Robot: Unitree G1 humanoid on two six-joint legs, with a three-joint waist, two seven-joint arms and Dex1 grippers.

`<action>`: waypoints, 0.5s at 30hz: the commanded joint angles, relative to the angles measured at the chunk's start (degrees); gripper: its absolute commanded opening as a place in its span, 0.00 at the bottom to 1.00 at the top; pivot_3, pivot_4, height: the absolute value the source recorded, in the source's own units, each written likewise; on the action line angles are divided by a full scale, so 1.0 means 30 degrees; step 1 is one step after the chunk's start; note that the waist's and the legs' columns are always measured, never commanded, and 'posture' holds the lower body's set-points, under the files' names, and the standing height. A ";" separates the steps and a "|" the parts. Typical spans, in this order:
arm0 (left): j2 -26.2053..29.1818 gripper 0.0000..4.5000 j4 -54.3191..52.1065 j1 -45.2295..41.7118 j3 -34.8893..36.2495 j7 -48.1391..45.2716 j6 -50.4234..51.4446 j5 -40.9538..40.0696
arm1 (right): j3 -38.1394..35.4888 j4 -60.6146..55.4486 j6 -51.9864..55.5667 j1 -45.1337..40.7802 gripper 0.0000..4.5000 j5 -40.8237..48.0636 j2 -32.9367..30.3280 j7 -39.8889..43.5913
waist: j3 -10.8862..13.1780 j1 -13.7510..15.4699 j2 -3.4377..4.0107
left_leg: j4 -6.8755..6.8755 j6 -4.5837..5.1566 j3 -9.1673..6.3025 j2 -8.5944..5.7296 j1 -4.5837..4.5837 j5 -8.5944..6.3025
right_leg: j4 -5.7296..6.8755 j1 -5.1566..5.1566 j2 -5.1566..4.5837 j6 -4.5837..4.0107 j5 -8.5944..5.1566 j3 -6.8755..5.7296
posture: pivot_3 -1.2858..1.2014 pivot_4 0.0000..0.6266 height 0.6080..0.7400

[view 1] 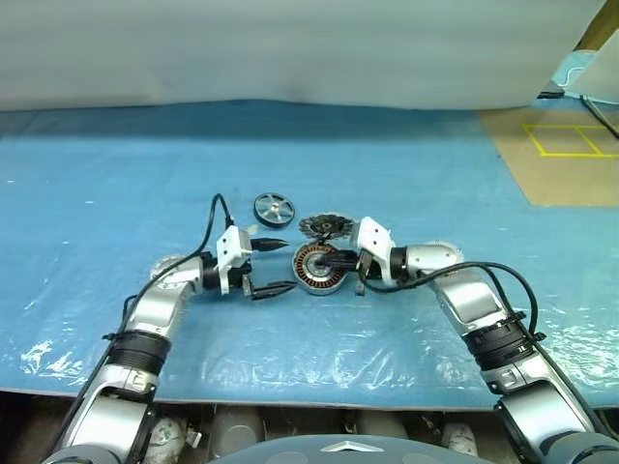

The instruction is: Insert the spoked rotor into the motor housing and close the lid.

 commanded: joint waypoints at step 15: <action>0.2723 1.00 0.0622 -0.4117 0.2629 0.0631 0.3958 -0.1534 | -0.3055 -0.7254 0.4591 0.4144 0.01 0.3894 -0.2479 -0.1603 | 0.0031 0.0077 0.0021 | -0.0001 -0.0006 -0.0006 -0.0017 -0.0013 0.0001 | -0.0024 -0.0011 -0.0011 0.0005 0.0001 0.0006 | 0.52 0.24 1.00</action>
